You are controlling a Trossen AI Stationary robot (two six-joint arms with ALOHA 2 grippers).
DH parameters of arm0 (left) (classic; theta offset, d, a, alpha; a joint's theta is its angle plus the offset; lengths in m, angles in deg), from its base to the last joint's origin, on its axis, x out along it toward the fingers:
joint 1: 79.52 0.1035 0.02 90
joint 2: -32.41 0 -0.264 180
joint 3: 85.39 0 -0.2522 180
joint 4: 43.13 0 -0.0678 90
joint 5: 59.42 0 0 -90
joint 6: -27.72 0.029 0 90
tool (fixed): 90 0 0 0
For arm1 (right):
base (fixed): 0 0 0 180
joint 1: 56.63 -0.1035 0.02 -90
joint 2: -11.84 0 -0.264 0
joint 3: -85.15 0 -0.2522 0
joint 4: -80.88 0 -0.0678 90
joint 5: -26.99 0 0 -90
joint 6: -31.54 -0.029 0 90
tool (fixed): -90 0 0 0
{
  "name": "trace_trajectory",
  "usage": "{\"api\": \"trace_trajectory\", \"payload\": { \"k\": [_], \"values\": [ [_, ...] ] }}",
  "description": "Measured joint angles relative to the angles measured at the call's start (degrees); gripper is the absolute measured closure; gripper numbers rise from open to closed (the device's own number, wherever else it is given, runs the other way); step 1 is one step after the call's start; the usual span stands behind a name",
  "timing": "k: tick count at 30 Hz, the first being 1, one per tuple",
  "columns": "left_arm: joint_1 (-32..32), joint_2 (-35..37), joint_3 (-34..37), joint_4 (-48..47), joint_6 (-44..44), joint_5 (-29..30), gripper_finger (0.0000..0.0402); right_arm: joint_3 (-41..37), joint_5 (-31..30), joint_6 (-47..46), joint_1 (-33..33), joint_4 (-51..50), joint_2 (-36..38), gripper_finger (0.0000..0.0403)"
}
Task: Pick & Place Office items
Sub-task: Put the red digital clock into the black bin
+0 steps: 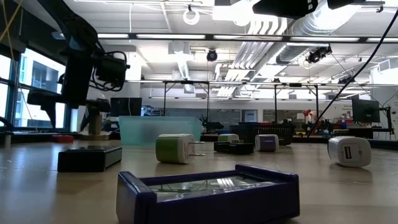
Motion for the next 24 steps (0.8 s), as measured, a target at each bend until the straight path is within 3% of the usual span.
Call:
{"api": "trace_trajectory", "payload": {
  "k": [7,13,20,24],
  "values": [
    [-5.10,0.00,0.00,-1.83,-6.64,4.91,0.0106,0.00,0.00,0.00,0.00,0.00,0.00,0.0038],
    [-7.87,0.00,0.00,-1.98,-2.79,9.28,0.0106,0.00,0.00,-0.11,0.00,0.00,0.00,0.0038],
    [-8.28,0.00,0.00,-2.06,-2.25,9.78,0.0106,0.00,0.00,-0.15,0.00,0.00,0.00,0.0038],
    [-8.28,0.00,0.01,-2.13,-10.25,8.86,0.0106,0.02,0.00,-0.17,0.00,0.00,0.00,0.0038]
  ]
}}
